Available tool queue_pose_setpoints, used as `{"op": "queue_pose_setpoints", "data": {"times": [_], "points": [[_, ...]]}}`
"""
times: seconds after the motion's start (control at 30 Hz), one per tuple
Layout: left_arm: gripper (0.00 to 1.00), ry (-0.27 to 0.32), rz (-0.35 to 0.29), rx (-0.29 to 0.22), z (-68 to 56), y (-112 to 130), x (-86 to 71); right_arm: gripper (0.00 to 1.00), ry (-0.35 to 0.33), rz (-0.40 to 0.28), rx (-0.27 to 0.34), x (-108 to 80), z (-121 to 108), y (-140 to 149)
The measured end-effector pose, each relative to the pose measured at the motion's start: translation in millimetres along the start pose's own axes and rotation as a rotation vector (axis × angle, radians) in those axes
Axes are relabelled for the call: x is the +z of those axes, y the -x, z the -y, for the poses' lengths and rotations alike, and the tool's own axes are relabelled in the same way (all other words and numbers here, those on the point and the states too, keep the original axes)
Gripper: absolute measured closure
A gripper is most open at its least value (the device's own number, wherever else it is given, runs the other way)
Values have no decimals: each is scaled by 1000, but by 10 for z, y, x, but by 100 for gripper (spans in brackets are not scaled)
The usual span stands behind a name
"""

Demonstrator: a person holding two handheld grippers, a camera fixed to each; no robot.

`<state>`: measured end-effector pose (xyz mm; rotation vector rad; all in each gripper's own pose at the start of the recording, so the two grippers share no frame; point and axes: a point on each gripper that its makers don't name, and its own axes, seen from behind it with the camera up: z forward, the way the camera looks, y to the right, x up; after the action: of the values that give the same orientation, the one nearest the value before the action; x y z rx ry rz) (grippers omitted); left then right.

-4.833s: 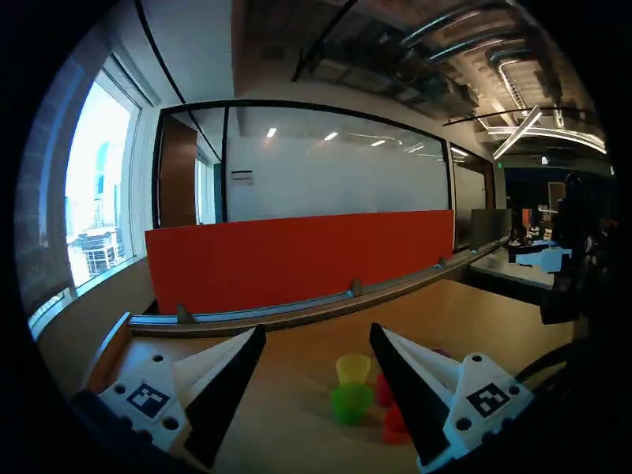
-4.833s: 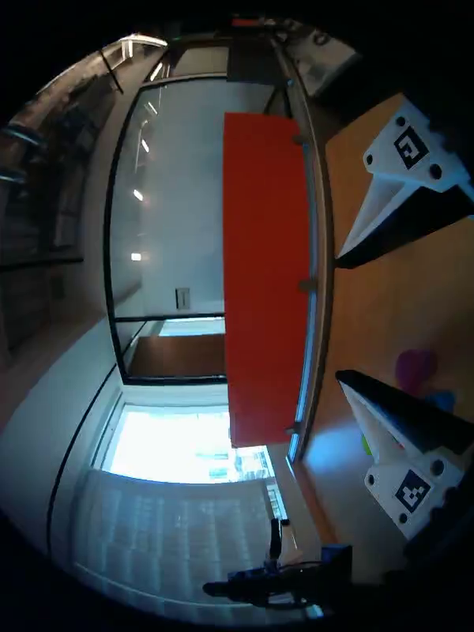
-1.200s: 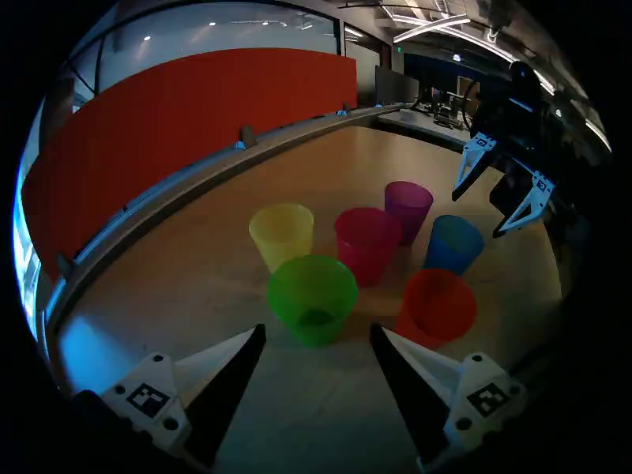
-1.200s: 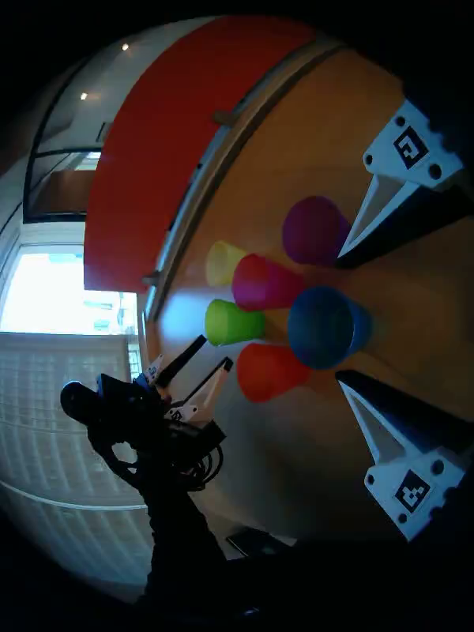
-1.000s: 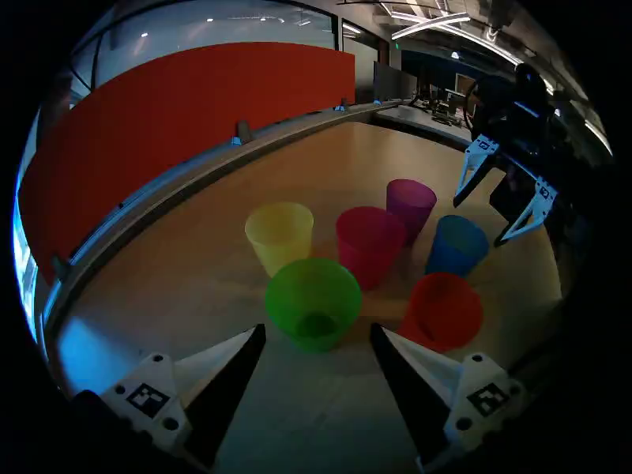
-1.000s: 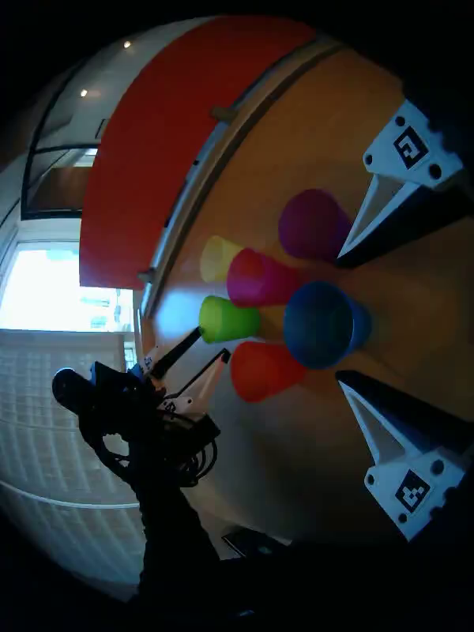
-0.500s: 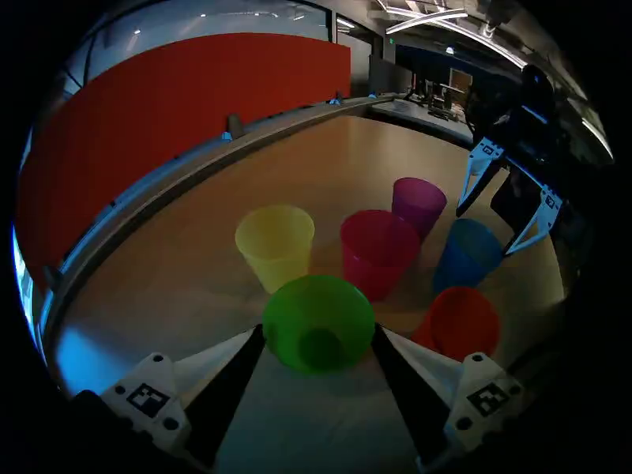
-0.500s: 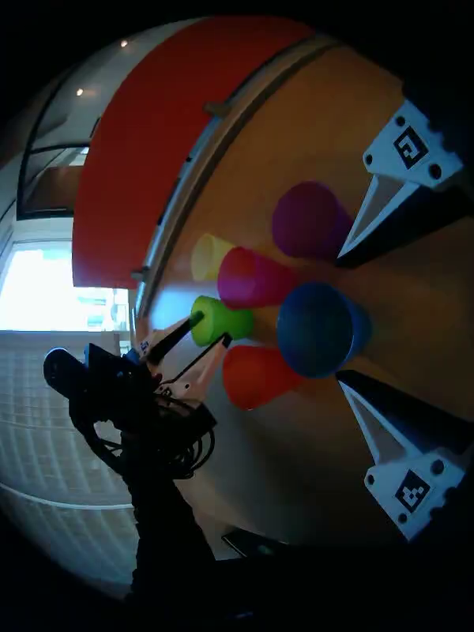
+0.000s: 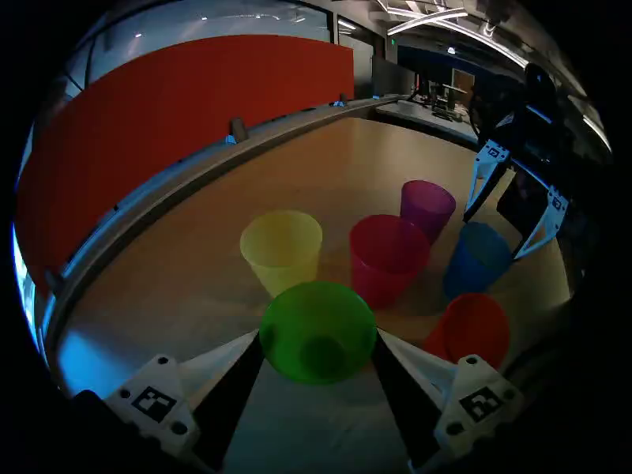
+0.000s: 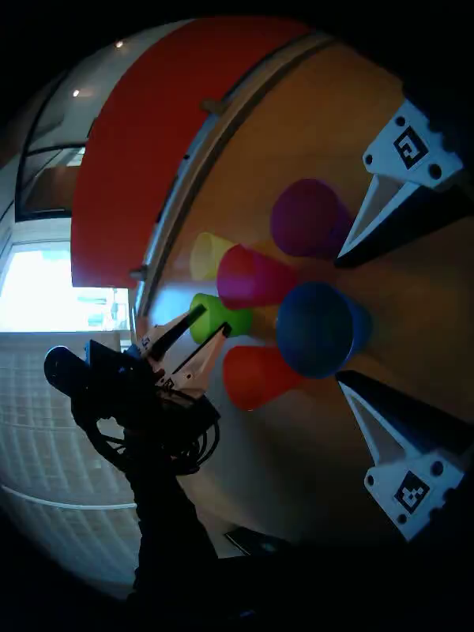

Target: Pour water

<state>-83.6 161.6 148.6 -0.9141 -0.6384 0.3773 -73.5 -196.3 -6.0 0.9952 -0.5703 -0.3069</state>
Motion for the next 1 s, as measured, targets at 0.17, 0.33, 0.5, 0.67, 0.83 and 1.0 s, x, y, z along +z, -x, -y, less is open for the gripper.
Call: {"op": "queue_pose_setpoints", "data": {"times": [0.17, 0.33, 0.5, 0.67, 0.83, 1.0], "points": [[13, 1, 1, 8, -13, 8, 5, 0, 3, 1, 0, 2, -2, 2], [13, 4, -1, 5, -30, 1, -9, 0, 2, 1, 1, 13, -2, 9], [13, -3, -15, 7, -18, -47, -54, 0, 0, 2, -1, 41, 2, 11], [13, -16, -23, 16, 2, -84, -130, 0, -6, 2, -1, 94, 16, 12], [13, -24, -29, 18, 7, -97, -209, 0, -13, 1, -7, 162, 28, 2], [13, -33, -33, 18, 12, -98, -286, 0, -15, -6, -13, 245, 34, -31]]}}
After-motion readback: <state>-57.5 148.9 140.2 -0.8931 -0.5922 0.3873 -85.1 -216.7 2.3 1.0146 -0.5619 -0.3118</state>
